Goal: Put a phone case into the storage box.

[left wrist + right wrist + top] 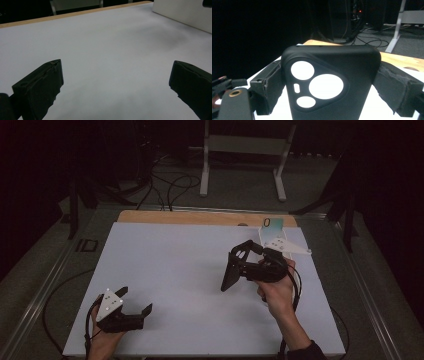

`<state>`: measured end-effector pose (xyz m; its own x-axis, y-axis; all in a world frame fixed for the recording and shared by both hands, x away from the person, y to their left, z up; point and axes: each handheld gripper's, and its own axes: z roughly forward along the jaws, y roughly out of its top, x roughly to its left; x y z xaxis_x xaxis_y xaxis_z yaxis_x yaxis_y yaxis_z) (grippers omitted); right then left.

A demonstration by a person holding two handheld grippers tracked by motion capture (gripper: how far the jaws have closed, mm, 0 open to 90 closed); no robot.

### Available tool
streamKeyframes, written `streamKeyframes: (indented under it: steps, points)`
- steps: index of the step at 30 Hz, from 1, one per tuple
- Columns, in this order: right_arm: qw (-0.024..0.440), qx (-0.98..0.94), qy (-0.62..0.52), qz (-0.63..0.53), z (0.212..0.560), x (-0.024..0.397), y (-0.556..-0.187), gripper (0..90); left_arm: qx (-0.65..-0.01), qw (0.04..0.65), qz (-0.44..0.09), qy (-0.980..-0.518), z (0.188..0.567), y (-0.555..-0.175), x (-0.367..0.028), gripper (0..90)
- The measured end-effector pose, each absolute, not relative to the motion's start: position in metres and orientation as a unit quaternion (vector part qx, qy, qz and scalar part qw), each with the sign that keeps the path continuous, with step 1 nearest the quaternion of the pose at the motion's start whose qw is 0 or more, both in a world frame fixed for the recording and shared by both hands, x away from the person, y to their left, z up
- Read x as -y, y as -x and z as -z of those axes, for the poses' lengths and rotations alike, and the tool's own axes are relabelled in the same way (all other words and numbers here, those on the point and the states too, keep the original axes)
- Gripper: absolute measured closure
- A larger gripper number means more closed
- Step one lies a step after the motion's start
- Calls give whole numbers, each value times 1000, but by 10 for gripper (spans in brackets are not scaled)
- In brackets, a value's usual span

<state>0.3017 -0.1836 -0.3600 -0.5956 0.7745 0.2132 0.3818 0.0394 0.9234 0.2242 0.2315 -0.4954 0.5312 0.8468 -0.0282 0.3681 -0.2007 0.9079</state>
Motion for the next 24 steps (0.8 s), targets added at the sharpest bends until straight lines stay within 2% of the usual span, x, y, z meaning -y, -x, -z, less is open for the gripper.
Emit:
streamKeyframes:
  steps: [24]
  points:
    - [242,-681,-436,-536,330,209,-334,138,-416,480,-252,-730,496,-223,-229,0]
